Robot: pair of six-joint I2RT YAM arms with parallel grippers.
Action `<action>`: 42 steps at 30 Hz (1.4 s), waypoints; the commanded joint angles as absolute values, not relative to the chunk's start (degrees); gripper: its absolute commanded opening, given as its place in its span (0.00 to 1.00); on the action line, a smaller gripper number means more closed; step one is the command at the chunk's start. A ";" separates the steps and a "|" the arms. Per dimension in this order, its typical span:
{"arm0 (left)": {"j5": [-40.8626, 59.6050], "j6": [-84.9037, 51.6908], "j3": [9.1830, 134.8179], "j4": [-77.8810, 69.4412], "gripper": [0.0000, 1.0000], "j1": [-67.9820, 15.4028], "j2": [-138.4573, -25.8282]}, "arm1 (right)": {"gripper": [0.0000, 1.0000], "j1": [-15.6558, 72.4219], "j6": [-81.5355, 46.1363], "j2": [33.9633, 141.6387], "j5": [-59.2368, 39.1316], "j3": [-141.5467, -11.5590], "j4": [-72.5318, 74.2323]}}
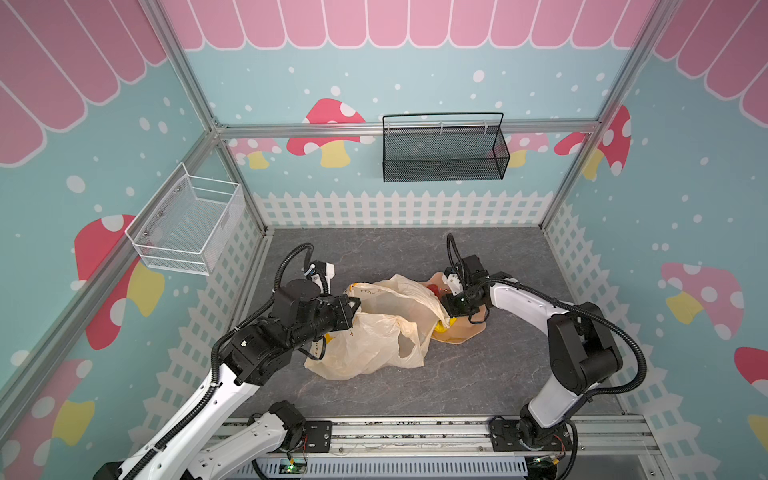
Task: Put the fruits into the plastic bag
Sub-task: 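Lower the right gripper and grasp the dark purple plum in the bowl, then lift the purple plum and carry it into the bag mouth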
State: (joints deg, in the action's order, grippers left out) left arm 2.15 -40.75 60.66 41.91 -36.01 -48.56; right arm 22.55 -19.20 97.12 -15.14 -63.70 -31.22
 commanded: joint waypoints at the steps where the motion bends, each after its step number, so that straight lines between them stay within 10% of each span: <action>1: 2.04 -41.31 61.09 41.93 0.02 -35.60 -48.69 | 0.47 22.85 -18.37 97.67 -14.76 -63.30 -31.41; 42: 3.25 -40.80 61.17 41.18 0.02 -35.60 -48.96 | 0.35 22.63 -20.49 79.59 -13.08 -84.70 -37.83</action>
